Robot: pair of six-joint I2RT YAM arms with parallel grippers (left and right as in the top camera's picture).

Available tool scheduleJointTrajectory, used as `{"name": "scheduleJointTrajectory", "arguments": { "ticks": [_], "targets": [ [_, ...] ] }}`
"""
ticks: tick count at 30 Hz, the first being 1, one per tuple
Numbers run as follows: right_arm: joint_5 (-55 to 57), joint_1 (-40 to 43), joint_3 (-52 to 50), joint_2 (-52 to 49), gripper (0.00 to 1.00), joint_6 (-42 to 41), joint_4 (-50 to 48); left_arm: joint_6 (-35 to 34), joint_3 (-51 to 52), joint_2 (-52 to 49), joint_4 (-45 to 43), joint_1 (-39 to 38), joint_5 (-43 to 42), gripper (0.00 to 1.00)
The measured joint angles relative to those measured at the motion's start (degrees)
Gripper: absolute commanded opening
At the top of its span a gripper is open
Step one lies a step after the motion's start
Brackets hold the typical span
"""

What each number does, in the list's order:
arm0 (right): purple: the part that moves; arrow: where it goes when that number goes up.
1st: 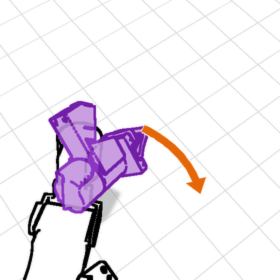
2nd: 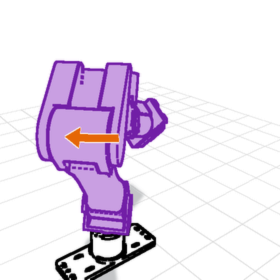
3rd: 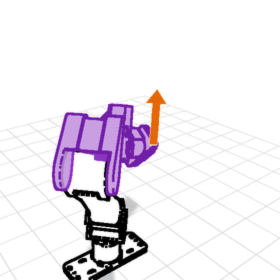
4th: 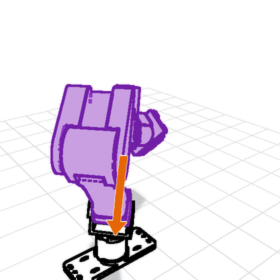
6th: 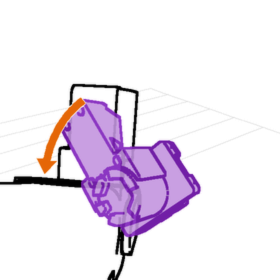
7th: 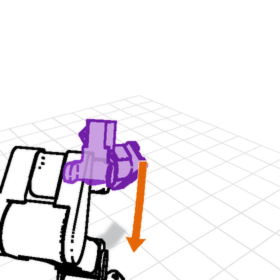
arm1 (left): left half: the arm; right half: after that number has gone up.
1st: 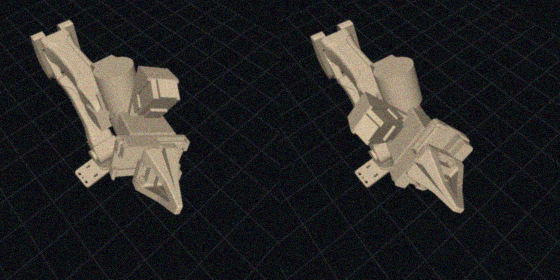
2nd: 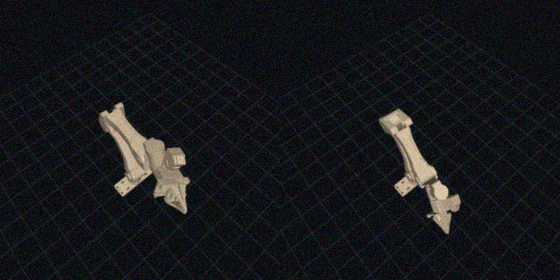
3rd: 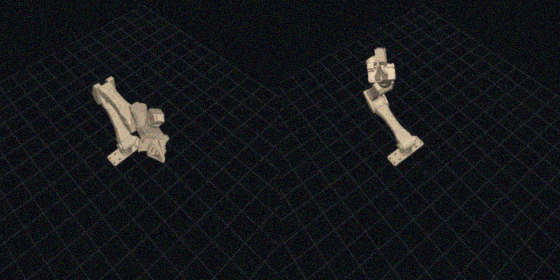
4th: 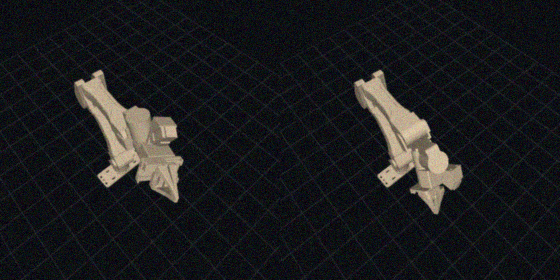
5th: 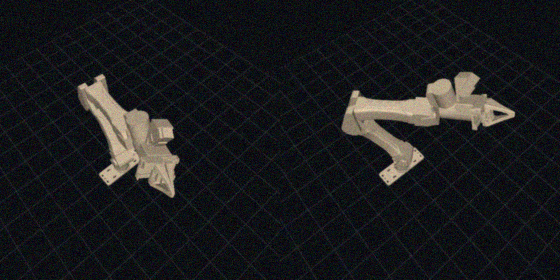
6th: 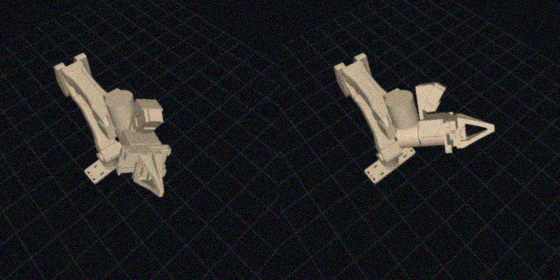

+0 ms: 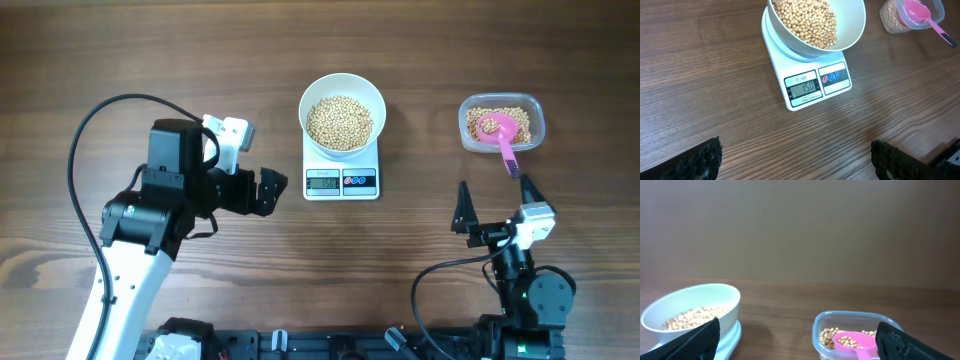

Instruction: Scoop item into bowl and weigh 150g on scale

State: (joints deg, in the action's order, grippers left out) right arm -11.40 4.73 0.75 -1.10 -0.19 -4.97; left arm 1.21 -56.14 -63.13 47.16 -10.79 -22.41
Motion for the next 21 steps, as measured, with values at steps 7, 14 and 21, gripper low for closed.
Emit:
{"name": "scheduleJointTrajectory", "arguments": {
  "ticks": [7,14,21],
  "targets": [
    [0.15,0.0,-0.31,0.09,1.0,3.26,4.48,0.0,0.0,0.0,0.0,0.0,0.0,1.0],
    [1.18,0.0,-0.31,0.11,1.0,3.54,4.52,0.0,0.0,0.0,0.0,0.0,0.0,1.0],
    [1.4,0.0,-0.31,0.11,1.0,3.48,4.52,0.0,0.0,0.0,0.0,0.0,0.0,1.0]
  ]
}}
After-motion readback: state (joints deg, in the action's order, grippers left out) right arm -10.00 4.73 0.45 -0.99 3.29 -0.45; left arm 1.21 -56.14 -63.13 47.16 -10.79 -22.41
